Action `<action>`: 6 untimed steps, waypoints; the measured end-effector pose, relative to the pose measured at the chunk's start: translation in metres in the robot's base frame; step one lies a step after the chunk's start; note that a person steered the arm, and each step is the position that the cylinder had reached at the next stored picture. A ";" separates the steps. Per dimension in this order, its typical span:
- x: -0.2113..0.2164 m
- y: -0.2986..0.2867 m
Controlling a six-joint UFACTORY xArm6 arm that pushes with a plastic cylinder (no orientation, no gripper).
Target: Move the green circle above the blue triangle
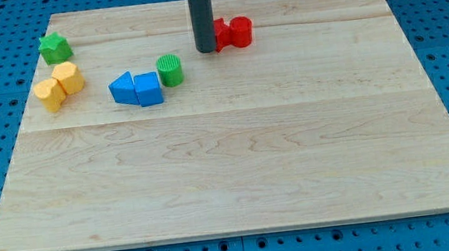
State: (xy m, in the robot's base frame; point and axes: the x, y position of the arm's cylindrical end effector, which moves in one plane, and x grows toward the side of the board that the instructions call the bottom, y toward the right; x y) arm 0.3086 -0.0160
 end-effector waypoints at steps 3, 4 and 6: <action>0.051 -0.038; 0.035 -0.076; -0.003 -0.113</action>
